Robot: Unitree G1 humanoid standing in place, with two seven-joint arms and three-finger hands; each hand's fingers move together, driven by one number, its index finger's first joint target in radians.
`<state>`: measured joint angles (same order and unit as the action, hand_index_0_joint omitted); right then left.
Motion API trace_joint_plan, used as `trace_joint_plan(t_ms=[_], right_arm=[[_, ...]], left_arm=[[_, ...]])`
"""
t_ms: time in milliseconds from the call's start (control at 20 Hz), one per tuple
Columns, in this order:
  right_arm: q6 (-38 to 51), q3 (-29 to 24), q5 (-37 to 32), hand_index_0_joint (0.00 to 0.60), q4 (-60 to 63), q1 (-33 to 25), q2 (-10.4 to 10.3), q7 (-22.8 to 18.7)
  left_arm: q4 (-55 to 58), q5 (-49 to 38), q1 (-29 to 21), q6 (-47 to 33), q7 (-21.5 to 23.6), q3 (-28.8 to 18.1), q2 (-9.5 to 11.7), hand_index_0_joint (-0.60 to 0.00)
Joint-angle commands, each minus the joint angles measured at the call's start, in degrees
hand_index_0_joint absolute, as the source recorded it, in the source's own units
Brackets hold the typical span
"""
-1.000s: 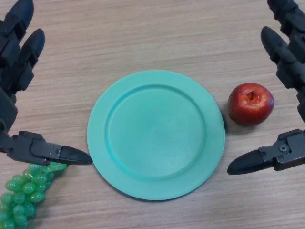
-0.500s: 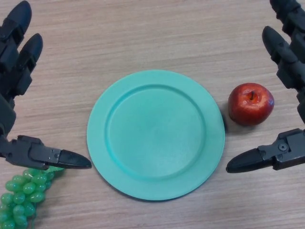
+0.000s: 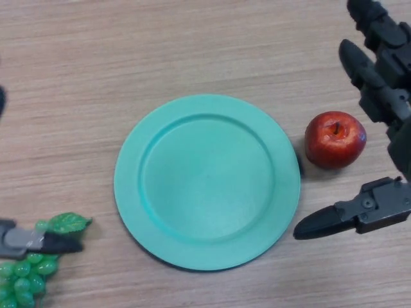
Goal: Pick up the green grapes and place it on the plate
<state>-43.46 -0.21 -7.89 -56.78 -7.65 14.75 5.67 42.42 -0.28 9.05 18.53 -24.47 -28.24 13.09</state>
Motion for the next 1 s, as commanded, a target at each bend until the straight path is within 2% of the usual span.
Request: trace_joint_plan(t_ms=[50,100,200,400,550,650,750,850,900,950,1000], right_arm=[[3.6,-0.6,3.2,0.0,-3.1,-2.9,0.0,-1.0],[3.4,0.2,3.7,0.0,-2.9,-3.4,-0.3,-1.0],[3.3,0.8,4.1,0.0,-2.7,-3.9,-0.8,-1.0],[3.5,1.6,4.2,0.0,-1.9,-4.9,-1.4,-1.2],[3.0,1.8,4.1,0.0,-1.7,-5.5,-1.5,-1.3],[3.0,2.3,4.3,0.0,-1.5,-5.9,-1.6,-1.4],[3.4,2.5,4.6,0.0,-1.2,-5.7,-1.7,-1.3],[3.5,2.5,4.6,0.0,-1.1,-5.5,-1.8,-1.4],[3.6,2.5,4.5,0.0,-1.1,-5.4,-1.9,-1.4],[3.7,2.5,4.3,0.0,-1.1,-5.3,-2.0,-1.5],[3.6,2.2,3.6,0.0,-1.1,-5.5,-2.2,-1.8]], left_arm=[[-1.3,5.9,1.7,-11.6,-2.1,-3.8,0.3,0.0],[-4.1,8.4,3.8,-15.4,-3.7,-4.6,-1.0,0.0],[-8.7,8.8,6.5,-20.1,-3.3,-5.8,-1.9,0.0],[-18.2,9.2,9.5,-26.3,-0.6,-6.9,-2.2,0.0],[-23.8,11.2,10.7,-29.8,0.3,-6.5,-2.2,0.0],[-28.3,16.4,11.0,-34.2,0.9,-6.4,-2.2,0.0],[-31.0,20.9,9.1,-33.1,4.8,-6.2,-2.2,0.0],[-31.0,20.7,8.2,-30.7,6.7,-6.4,-2.1,-0.2],[-31.0,20.1,7.9,-30.0,8.0,-6.9,-1.9,-0.35],[-32.0,21.9,7.9,-31.0,10.1,-7.1,-1.4,-0.451],[-36.0,30.4,7.9,-35.6,16.6,-7.0,0.4,-0.591]])
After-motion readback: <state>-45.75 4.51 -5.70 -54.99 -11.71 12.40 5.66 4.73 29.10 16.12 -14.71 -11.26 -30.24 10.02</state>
